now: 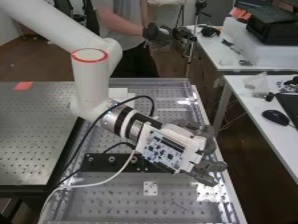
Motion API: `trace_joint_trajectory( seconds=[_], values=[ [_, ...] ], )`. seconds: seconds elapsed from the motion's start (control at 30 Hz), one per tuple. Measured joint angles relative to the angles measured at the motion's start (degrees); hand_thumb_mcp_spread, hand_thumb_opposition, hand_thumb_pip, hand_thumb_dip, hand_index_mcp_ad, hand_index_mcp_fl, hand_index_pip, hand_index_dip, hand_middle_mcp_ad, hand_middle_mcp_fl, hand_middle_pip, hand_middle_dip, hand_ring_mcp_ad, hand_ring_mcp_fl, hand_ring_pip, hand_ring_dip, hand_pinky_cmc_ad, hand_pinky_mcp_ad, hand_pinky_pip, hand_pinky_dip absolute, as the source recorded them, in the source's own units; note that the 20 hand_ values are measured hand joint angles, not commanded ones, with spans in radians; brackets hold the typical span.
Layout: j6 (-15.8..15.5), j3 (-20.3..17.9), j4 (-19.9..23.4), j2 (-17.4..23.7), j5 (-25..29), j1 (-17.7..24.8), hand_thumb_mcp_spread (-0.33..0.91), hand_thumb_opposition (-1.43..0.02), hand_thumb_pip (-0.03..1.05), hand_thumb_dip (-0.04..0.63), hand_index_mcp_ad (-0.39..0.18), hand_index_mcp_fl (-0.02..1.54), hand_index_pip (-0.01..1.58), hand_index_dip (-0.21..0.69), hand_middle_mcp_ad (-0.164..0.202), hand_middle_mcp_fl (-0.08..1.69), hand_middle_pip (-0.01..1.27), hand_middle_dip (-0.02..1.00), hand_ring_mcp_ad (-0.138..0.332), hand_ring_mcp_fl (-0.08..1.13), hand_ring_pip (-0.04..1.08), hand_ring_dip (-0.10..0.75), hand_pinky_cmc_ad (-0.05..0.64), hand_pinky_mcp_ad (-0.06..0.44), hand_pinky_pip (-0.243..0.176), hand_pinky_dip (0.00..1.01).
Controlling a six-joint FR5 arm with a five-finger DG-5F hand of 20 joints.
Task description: Grab the chopstick and place it in the clear container
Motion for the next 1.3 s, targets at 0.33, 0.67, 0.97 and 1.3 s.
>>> trace_joint_trajectory(
  seconds=[0.33,0.67,0.97,1.3],
  values=[
    [-0.19,0.57,-0.61,-0.22,-0.06,-0.43,0.62,-0.94,0.49,0.295,-0.222,0.99,0.32,0.328,0.063,0.95,0.32,0.64,0.087,0.46,0.10,0.328,0.361,0.201,-0.031,0.18],
    [0.10,0.60,-0.25,-0.27,-0.11,-0.53,0.60,-0.93,0.49,0.307,-0.222,0.97,0.27,0.307,0.063,0.93,0.32,0.64,0.086,0.45,0.10,0.328,0.367,0.201,-0.031,0.18],
    [-0.16,0.86,-0.73,-0.35,-1.08,-0.78,0.60,-0.91,0.49,0.304,-0.222,1.03,0.27,0.307,0.063,0.95,0.32,0.64,0.084,0.45,0.10,0.328,0.370,0.201,-0.031,0.18],
    [-1.17,1.17,-1.02,-0.33,-1.31,-0.81,0.66,-1.05,0.45,0.284,-0.222,1.20,0.41,0.347,0.063,1.14,0.36,0.64,0.084,0.49,0.10,0.328,0.377,0.199,-0.028,0.18]
  ],
)
